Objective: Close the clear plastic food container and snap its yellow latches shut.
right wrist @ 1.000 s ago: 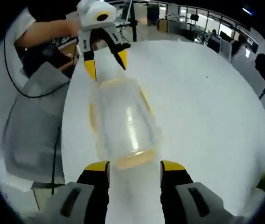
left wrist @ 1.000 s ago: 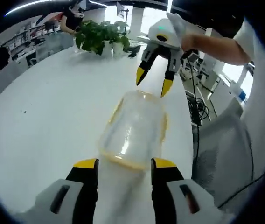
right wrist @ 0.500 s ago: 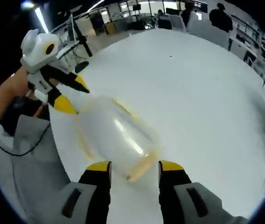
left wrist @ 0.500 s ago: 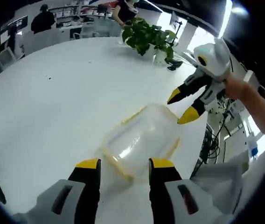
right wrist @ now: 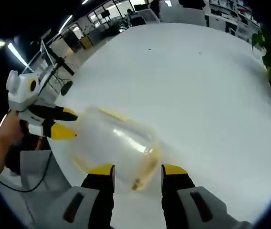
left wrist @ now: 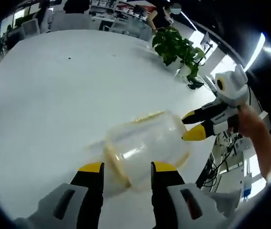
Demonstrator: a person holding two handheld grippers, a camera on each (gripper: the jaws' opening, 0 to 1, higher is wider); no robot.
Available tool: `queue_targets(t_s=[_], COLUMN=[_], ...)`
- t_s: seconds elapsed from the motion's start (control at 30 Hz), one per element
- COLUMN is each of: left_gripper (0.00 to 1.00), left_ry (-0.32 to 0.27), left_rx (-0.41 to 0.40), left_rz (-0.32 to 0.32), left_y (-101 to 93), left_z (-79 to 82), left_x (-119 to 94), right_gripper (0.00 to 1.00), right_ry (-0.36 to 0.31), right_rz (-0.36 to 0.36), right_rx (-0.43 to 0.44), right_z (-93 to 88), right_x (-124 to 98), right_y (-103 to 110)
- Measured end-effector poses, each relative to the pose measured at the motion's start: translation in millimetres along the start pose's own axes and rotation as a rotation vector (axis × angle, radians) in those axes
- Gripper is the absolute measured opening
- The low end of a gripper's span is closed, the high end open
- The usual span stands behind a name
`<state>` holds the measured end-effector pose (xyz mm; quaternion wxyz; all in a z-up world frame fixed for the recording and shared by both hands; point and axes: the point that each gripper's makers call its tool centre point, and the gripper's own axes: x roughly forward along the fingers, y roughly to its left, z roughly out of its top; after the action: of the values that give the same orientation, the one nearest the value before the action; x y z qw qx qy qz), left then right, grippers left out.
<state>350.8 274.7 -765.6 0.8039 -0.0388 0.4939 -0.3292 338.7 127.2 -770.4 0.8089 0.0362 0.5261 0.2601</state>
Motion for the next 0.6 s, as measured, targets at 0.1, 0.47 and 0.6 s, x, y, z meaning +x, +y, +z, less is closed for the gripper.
queue_targets(t_s=[0.1, 0.47, 0.6], left_gripper=[0.38, 0.31, 0.28], left_ry=[0.011, 0.016, 0.014], left_rx=[0.004, -0.018, -0.05], left_rz=[0.001, 0.004, 0.016], left_y=[-1.3, -2.3, -2.6], left_z=[-1.6, -2.0, -1.6], left_x=[2.7, 6.1, 7.1], right_gripper=[0.37, 0.35, 0.33], right_ry=[-0.007, -0.005, -0.009], right_rz=[0.018, 0.03, 0.039], right_rx=[0.022, 0.072, 0.088], right_z=[0.8, -1.8, -2.6], right_x=[1.7, 3.9, 4.1], right_y=[0.9, 2.5, 1.8])
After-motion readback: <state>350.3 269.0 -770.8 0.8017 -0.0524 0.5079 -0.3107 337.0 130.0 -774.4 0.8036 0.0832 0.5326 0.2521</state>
